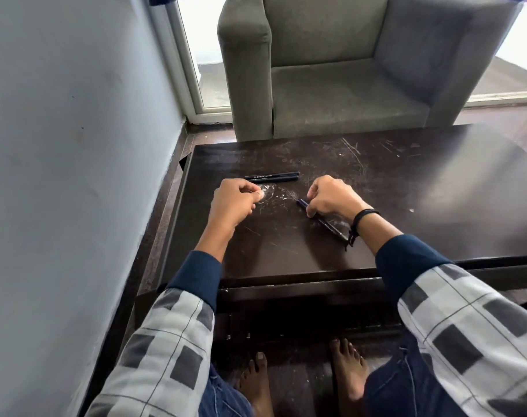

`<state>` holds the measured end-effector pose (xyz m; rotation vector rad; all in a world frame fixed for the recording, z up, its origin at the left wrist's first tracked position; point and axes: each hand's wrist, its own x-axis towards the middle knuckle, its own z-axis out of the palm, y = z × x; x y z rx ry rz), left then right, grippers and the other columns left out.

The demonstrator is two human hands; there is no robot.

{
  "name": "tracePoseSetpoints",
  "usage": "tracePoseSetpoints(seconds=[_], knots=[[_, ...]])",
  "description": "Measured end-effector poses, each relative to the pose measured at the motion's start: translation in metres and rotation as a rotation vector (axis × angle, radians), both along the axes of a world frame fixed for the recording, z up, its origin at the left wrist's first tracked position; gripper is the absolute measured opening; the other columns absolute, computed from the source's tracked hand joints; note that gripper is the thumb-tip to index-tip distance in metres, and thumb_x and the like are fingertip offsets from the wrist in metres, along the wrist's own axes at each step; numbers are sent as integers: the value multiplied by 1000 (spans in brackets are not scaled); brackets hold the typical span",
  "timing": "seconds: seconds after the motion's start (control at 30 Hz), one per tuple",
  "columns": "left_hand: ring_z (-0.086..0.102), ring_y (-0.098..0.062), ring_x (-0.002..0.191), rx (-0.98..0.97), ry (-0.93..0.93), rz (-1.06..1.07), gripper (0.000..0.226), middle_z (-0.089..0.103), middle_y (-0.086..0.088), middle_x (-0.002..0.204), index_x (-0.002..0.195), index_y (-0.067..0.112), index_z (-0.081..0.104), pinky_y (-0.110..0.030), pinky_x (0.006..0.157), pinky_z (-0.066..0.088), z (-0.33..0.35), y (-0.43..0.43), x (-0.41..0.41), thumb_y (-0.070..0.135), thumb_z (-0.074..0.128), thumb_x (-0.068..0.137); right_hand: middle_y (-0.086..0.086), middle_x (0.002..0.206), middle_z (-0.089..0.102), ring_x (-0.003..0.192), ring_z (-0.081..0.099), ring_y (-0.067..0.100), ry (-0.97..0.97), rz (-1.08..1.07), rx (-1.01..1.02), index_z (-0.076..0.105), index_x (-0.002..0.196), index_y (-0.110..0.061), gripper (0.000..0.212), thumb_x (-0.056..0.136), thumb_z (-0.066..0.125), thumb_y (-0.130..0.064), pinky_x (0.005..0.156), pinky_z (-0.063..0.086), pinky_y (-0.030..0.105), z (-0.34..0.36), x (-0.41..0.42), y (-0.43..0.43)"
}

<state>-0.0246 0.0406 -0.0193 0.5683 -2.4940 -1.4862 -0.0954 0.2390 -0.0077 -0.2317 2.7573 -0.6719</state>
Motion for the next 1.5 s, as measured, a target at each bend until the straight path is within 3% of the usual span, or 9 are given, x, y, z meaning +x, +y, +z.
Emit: tracePoseSetpoints(seconds=[0.2, 0.27, 0.37, 0.5, 0.73, 0.93, 1.07, 1.23, 1.5], knots=[[71, -14, 78, 168, -47, -56, 15, 75, -6, 96, 101, 14, 74, -28, 76, 62, -2, 8, -1, 20, 77, 87, 0, 81, 73, 80, 68, 21, 48, 67, -60, 71, 79, -20, 12, 73, 79, -27, 67, 48, 27, -2, 11, -8], [70, -16, 81, 252, -82, -84, 22, 73, -7, 99, 107, 9, 72, -26, 74, 62, 1, 10, 3, 22, 74, 90, -1, 76, 74, 71, 72, 18, 53, 105, -151, 68, 82, -22, 11, 78, 77, -26, 65, 56, 29, 1, 16, -11], [71, -18, 81, 397, -118, -122, 19, 71, -15, 93, 104, 1, 71, -24, 68, 62, 5, 13, 9, 15, 72, 91, -2, 76, 72, 66, 72, 17, 70, 146, -278, 66, 82, -22, 13, 80, 78, -19, 63, 59, 31, 5, 26, -14], [73, -20, 81, 525, -115, -118, 7, 72, -16, 90, 93, -5, 72, -21, 66, 60, 8, 12, 13, -5, 72, 86, -2, 79, 68, 60, 61, 8, 50, 145, -383, 69, 86, -18, 20, 75, 84, -12, 53, 46, 20, 5, 40, -10], [74, -22, 84, 638, -116, -107, 12, 73, -17, 96, 97, -6, 74, -24, 69, 61, 14, 12, 12, -5, 71, 86, 7, 78, 66, 63, 61, 22, -78, 67, -665, 67, 96, -7, 18, 84, 72, 4, 63, 52, 34, -3, 51, -11], [74, -23, 86, 611, -59, -61, 7, 74, -16, 90, 90, -6, 75, -26, 70, 62, 11, 16, 7, -4, 74, 83, -1, 75, 74, 68, 68, 13, 88, 99, -435, 64, 91, -24, 10, 85, 72, -21, 77, 57, 38, -10, 48, -24], [74, -24, 87, 602, 18, 14, 6, 73, -18, 94, 88, -5, 74, -24, 68, 61, 12, 15, 2, -6, 74, 82, 13, 108, 71, 103, 64, 37, 226, 174, -148, 65, 111, -18, 21, 97, 57, -31, 82, 48, 39, -2, 52, -33], [74, -24, 85, 624, 64, 56, 3, 74, -18, 91, 85, -2, 75, -22, 68, 60, 11, 17, 3, -4, 74, 84, 17, 110, 68, 97, 63, 44, 333, 210, -35, 59, 104, -12, 23, 101, 45, -30, 69, 37, 38, 6, 60, -41], [74, -24, 84, 623, 96, 73, 5, 74, -17, 89, 82, 1, 76, -23, 67, 60, 13, 9, 5, -3, 74, 84, 14, 101, 69, 91, 65, 39, 395, 195, 4, 60, 93, -13, 32, 102, 43, -40, 66, 36, 36, 12, 65, -45]])
